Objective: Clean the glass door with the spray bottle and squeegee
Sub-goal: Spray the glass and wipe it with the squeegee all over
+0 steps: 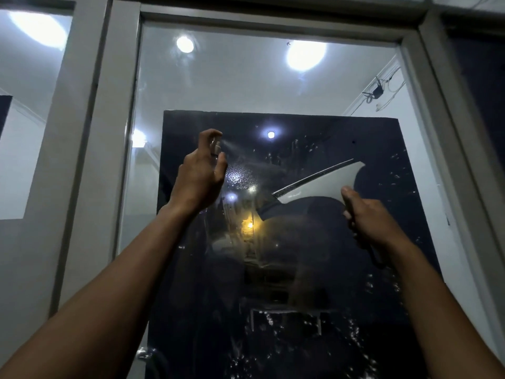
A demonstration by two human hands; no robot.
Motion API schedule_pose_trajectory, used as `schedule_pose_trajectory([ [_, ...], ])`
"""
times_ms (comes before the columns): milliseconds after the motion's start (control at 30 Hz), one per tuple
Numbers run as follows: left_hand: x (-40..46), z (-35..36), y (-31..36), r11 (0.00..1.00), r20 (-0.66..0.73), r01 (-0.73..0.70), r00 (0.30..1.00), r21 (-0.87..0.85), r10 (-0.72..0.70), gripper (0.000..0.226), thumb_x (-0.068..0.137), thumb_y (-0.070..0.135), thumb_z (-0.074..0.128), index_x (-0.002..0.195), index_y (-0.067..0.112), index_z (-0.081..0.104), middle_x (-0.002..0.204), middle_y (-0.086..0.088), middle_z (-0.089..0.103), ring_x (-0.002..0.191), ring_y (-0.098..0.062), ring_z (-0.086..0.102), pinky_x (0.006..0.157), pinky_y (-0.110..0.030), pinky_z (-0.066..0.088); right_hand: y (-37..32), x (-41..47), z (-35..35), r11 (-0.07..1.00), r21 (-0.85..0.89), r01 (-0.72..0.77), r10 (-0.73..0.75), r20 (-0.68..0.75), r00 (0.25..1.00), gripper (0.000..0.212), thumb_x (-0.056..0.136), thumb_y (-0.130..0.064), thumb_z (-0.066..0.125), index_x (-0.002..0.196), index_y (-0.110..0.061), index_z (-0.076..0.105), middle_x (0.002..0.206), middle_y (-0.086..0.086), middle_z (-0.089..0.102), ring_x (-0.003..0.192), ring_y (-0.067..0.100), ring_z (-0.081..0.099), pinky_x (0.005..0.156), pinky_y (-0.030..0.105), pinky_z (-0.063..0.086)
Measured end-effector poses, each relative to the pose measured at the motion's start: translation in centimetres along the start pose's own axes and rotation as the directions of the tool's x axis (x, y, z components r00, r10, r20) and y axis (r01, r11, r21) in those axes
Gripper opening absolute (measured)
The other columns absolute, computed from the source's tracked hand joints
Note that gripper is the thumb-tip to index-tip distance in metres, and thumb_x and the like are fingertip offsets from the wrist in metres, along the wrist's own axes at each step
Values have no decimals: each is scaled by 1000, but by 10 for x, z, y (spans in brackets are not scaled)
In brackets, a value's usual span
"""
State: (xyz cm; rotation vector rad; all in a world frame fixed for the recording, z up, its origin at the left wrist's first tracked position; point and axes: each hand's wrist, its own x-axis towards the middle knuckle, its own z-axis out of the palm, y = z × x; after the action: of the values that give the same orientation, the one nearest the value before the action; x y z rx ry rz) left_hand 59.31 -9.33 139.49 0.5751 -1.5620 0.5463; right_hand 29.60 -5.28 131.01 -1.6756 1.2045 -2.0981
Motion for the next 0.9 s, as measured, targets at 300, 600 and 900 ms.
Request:
schedule_pose_trajectory([
  [300,-14,17,-1,999,-41,34,999,-38,-35,43,104,25,51,144,24,37,103,-8,65,82,-24,60,74,-40,49,-4,4,-2,994,105,-10,17,-73,997,51,100,-57,44,69,-17,51,42,-6,39,34,9,35,38,23,31],
  [600,-23,-5,-17,995,-125,97,988,22,-93,53,103,26,52,152,25,33,112,-19,67,79,-23,56,71,-36,42,-101,40,108,907,417,-51,5,112,994,46,109,-37,38,78,-6,53,56,4,41,36,12,38,39,21,42],
  [900,-30,-26,-21,993,-78,109,991,35,-106,50,104,27,52,149,27,32,112,-18,66,84,-34,68,79,-53,59,-99,52,162,860,454,-231,198,120,973,43,108,-27,40,71,-6,48,57,8,43,28,15,35,36,16,30],
])
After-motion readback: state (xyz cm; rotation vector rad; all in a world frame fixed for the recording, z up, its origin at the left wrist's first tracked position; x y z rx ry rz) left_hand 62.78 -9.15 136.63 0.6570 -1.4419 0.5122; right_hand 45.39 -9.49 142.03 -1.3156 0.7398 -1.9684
